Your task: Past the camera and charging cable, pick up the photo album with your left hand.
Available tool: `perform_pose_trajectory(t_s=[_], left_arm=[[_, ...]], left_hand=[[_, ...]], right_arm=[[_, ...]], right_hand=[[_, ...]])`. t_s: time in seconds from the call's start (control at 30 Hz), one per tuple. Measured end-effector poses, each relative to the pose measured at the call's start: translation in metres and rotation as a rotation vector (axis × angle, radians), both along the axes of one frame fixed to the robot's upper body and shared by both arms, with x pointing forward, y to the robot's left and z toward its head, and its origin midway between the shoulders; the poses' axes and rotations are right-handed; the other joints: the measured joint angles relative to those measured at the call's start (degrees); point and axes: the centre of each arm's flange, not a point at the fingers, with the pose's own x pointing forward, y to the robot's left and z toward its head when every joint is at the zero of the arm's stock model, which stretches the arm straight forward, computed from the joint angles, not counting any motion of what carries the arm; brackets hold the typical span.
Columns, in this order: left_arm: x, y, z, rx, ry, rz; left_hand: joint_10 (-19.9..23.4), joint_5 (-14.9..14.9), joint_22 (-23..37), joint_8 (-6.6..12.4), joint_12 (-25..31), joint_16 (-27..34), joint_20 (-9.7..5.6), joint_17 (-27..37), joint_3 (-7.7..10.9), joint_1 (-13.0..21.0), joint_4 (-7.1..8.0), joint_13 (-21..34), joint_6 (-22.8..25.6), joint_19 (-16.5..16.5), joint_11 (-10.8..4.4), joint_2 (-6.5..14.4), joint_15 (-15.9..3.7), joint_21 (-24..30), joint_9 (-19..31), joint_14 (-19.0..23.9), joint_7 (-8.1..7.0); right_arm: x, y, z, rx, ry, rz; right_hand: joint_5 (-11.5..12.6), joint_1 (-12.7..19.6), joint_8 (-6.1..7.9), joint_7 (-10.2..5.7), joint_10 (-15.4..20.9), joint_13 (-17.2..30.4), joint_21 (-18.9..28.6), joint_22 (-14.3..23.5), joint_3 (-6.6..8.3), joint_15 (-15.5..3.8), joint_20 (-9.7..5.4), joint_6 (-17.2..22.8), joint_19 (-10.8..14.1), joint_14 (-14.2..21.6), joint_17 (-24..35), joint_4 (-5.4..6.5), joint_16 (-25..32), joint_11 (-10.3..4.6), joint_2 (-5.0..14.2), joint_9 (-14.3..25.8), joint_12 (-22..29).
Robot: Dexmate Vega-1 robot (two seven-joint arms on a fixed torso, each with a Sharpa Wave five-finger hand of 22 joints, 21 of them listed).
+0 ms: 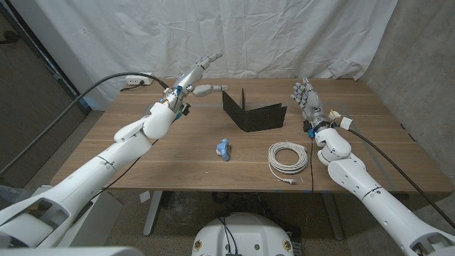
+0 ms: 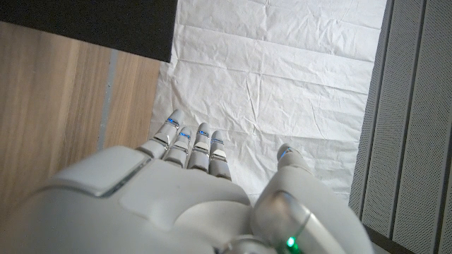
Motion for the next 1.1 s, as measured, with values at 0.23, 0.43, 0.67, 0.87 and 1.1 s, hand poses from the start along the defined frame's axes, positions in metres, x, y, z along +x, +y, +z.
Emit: perform_pose_trajectory(t_s=[0.23,0.43,0.67,0.87,1.1], left_arm=[[0.0,0.0,-0.001,0.041,0.007,0.048],[-0.003,-0.003,0.0,0.078,0.001,0.082],[-0.008,-0.009,0.0,0.141,-0.017,0.135],[-0.011,-0.014,0.001,0.184,-0.033,0.165],[-0.016,-0.025,0.004,0.245,-0.055,0.197]], left_hand=[[-0.52,0.0,0.0,-0.02,0.0,0.0,0.0,0.0,-0.55,0.0,0.37,0.0,-0.18,0.01,-0.07,0.0,-0.01,0.0,0.0,-0.51,-0.18],[-0.52,0.0,-0.01,-0.02,0.0,0.0,-0.37,0.0,-0.96,-0.01,0.47,0.0,-0.43,-0.34,-0.07,-0.01,-0.01,0.0,0.0,-0.51,0.04],[-1.66,0.33,-0.01,-0.46,0.0,0.0,-2.6,0.0,-1.95,-0.48,1.01,-0.01,-2.57,-0.26,0.01,-0.48,-0.02,0.24,-0.01,-0.87,0.73],[-1.62,0.33,-0.01,-0.34,0.0,0.23,-2.6,0.0,-2.43,-0.46,1.01,0.0,-1.88,-0.27,-0.02,-0.46,-0.02,0.77,-0.01,-0.87,0.25],[-0.08,0.33,-0.01,0.42,0.29,0.35,-2.59,0.0,-2.93,-0.16,1.03,-0.01,-0.26,-0.26,-0.07,-0.77,0.0,0.9,-0.01,0.04,0.35]], right_arm=[[0.001,0.0,-0.004,0.009,0.003,0.001],[0.002,0.0,-0.005,0.013,0.004,0.004],[0.002,0.001,-0.005,0.013,0.004,0.012],[0.0,0.003,-0.003,0.009,0.001,0.016],[-0.001,0.003,-0.001,0.002,0.004,0.016]], right_hand=[[0.0,0.0,0.0,0.0,0.05,0.0,0.0,0.0,0.0,0.0,0.0,0.0,0.0,0.0,0.0,0.0,0.0,0.0,0.0,0.0,0.0],[0.0,0.0,0.0,0.11,1.07,0.0,-0.45,0.0,0.0,0.0,-0.01,0.11,0.01,-0.01,0.0,0.0,0.0,0.02,0.0,0.0,0.0],[0.0,0.0,0.0,0.11,1.15,0.0,-0.83,0.0,0.0,0.0,0.0,0.11,0.42,-0.01,0.0,0.0,0.0,0.1,0.0,0.0,0.0],[0.0,0.0,0.0,0.11,0.89,0.0,-1.04,0.0,0.0,0.0,0.0,0.1,0.42,-0.01,0.0,0.0,0.0,0.35,0.0,0.0,0.0],[0.0,0.0,0.0,0.11,0.59,0.0,-1.27,0.0,0.01,0.0,0.0,0.1,0.41,-0.01,0.0,0.0,0.0,0.22,0.0,0.0,0.0]])
